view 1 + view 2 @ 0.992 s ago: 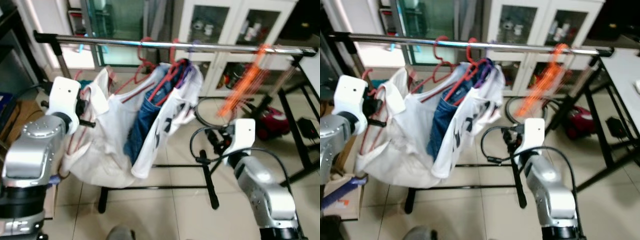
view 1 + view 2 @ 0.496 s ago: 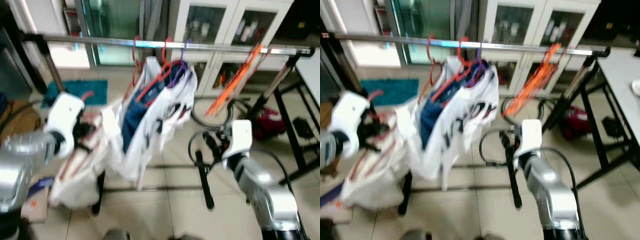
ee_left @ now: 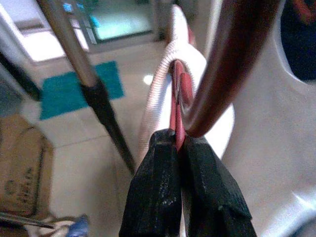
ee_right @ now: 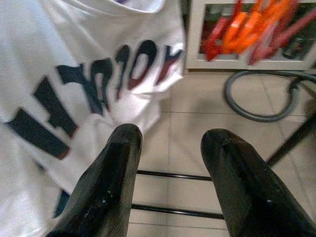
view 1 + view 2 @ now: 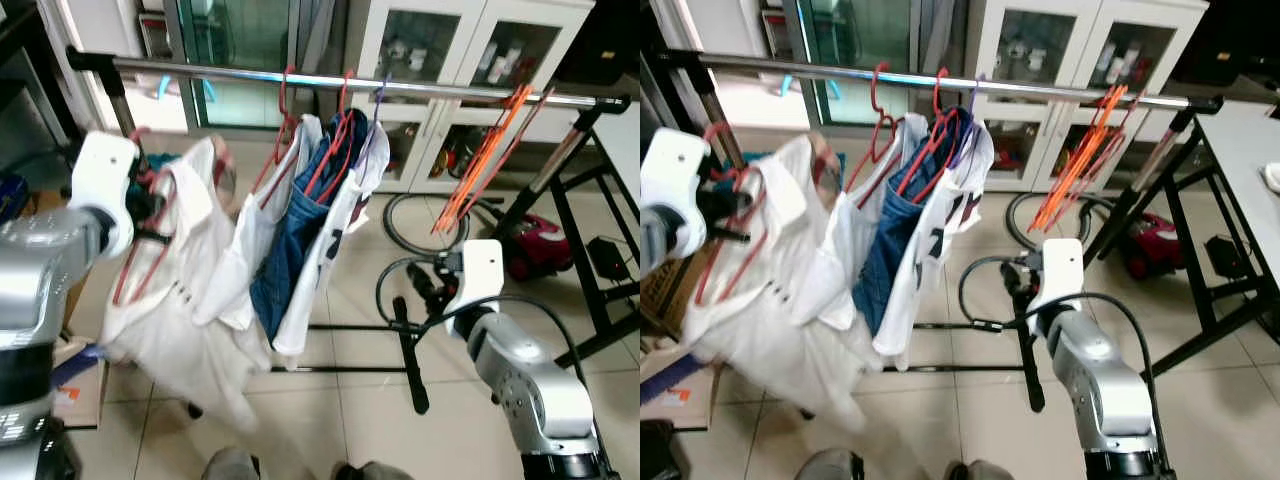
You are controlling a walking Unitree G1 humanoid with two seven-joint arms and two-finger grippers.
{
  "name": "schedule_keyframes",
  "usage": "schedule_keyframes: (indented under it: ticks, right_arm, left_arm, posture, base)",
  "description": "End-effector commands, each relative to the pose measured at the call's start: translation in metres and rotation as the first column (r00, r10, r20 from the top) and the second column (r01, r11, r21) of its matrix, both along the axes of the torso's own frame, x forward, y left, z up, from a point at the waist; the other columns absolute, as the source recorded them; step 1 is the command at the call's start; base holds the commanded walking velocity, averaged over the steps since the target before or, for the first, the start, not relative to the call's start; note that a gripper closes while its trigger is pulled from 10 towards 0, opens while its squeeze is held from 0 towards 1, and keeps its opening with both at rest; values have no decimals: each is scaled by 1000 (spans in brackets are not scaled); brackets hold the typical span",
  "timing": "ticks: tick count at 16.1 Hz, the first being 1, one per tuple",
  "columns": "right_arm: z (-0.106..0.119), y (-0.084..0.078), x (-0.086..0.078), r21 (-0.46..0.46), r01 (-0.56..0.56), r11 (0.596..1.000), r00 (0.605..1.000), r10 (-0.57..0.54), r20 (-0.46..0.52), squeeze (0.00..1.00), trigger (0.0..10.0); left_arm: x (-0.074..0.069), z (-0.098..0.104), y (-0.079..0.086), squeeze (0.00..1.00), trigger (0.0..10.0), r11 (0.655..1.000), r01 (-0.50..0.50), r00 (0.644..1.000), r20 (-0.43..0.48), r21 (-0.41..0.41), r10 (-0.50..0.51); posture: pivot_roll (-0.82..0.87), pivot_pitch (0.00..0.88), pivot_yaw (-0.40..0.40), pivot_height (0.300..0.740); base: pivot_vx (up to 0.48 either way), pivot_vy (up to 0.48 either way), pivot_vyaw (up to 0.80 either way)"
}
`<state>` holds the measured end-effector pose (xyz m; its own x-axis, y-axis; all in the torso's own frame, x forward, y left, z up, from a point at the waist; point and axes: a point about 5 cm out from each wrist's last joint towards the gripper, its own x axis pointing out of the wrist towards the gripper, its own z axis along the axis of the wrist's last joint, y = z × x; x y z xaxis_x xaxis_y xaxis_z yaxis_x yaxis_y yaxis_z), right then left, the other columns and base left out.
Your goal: Hang hanger
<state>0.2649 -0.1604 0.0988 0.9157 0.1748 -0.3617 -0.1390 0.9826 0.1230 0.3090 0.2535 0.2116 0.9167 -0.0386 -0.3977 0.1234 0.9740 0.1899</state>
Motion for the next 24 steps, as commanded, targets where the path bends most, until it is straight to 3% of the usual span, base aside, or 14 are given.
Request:
schedule_keyframes:
  ticks: [1,5,7,9,12,16,20,24]
  right_arm:
    - [2,-10,2,-29,39,999,999,-39,-1,0,10000]
    - [9,-8,3,-24,20,1000,999,-19,41,0,10000]
    - [33,8,7,16,-86,996,979,82,187,0,10000]
    - [44,16,7,33,-115,993,964,103,245,0,10000]
    - [47,20,4,46,-122,991,962,107,253,0,10000]
    - [44,23,0,49,-136,990,965,121,232,0,10000]
    - [47,27,-1,65,-160,985,961,140,237,0,10000]
    - [45,30,-4,56,-182,982,963,166,211,0,10000]
  left_arm:
    - [11,11,2,0,10000,999,-45,997,58,9,44]
    - [35,25,3,0,10000,999,-45,992,116,29,42]
    - [57,43,-5,0,10000,1000,-3,983,183,-1,3]
    - [71,53,-11,0,10000,999,9,974,226,-38,0]
    - [82,59,-2,0,10000,999,-31,974,224,-7,32]
    - [87,49,7,0,10000,996,-82,986,146,22,78]
    - [98,39,-10,0,10000,1000,-11,990,140,7,10]
    - [99,19,-21,0,10000,999,50,998,38,21,-50]
  posture:
    - [102,74,-81,740]
    - [96,75,-79,740]
    - [91,92,-83,740]
    - [87,105,-80,740]
    - [75,119,-74,740]
    - [73,123,-65,740]
    - [74,132,-63,740]
    - [65,127,-57,740]
  base:
    - [0,0,0]
    - [0,0,0]
    - [0,0,0]
    - [0,0,0]
    - [0,0,0]
    - [0,0,0]
    - [0,0,0]
    - [0,0,0]
